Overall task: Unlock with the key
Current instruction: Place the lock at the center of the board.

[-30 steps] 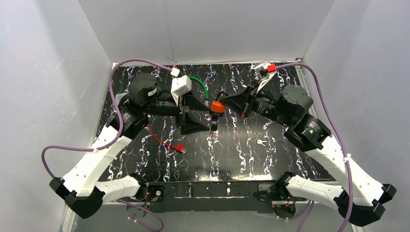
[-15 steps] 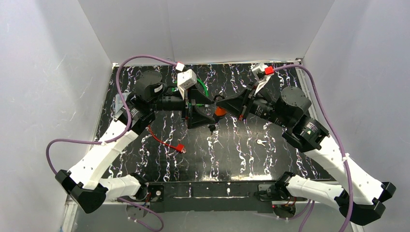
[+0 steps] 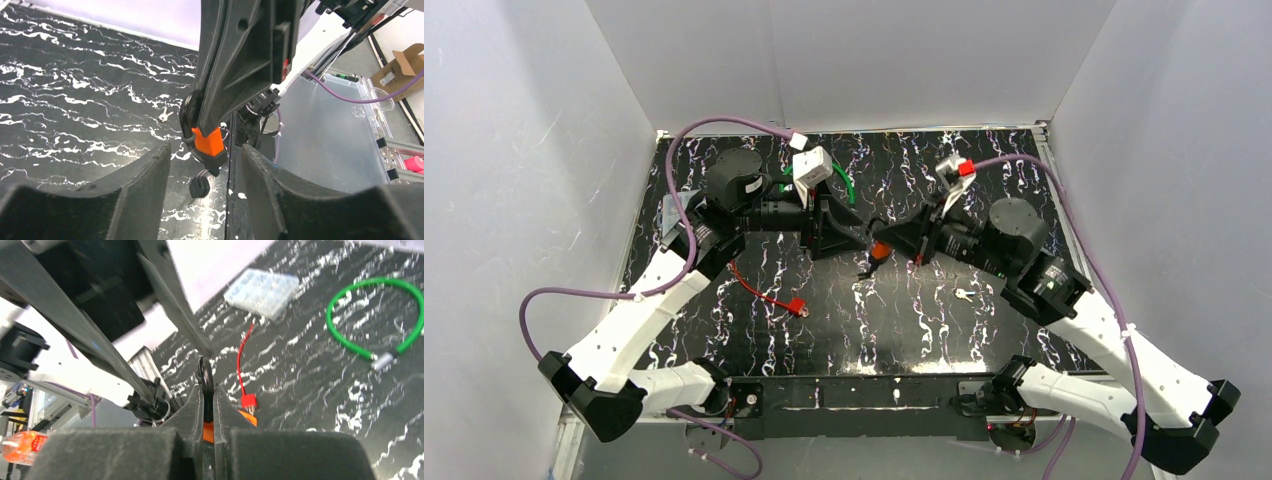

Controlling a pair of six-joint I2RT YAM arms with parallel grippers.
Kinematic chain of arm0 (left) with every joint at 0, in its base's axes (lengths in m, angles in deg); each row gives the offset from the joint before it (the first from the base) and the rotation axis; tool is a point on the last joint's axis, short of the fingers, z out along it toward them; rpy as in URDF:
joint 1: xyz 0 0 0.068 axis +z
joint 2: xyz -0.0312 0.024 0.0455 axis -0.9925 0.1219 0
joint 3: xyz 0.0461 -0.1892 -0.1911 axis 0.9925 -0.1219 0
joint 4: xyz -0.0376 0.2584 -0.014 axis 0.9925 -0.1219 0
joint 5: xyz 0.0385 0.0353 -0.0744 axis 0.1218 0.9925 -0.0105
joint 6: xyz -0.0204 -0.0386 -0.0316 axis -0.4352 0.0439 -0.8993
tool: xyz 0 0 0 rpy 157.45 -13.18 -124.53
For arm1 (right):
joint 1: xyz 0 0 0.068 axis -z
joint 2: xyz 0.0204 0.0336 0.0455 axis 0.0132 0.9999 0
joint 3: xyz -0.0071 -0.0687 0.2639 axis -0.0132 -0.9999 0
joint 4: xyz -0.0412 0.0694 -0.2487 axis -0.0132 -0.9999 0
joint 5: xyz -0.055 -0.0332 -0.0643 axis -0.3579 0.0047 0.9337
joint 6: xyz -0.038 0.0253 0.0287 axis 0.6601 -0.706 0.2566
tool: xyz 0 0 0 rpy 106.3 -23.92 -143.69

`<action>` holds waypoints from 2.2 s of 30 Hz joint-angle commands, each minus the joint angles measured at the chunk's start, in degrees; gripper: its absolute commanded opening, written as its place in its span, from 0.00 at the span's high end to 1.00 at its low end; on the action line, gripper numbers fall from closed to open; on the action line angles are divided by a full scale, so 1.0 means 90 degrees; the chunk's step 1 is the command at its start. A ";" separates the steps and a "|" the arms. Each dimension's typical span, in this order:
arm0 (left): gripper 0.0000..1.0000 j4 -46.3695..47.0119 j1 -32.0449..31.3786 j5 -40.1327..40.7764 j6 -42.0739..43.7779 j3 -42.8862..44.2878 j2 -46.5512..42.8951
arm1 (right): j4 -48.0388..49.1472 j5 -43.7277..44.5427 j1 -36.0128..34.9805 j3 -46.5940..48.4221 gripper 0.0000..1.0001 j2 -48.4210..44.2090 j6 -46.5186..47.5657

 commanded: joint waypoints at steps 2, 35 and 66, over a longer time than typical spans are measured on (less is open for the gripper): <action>0.54 -0.0687 0.0071 0.0099 0.0356 0.0254 -0.0310 | 0.0278 0.0195 -0.0025 -0.1191 0.99 -0.0648 -0.0407; 0.48 -0.1029 0.0788 0.0006 -0.0372 0.1152 0.0103 | 0.2798 -0.1402 0.0021 -0.2010 0.99 0.4195 -0.0862; 0.47 -0.1054 0.0918 0.0049 -0.0410 0.1322 0.0151 | 0.1251 -0.0487 -0.0109 -0.0531 0.42 0.4910 -0.0358</action>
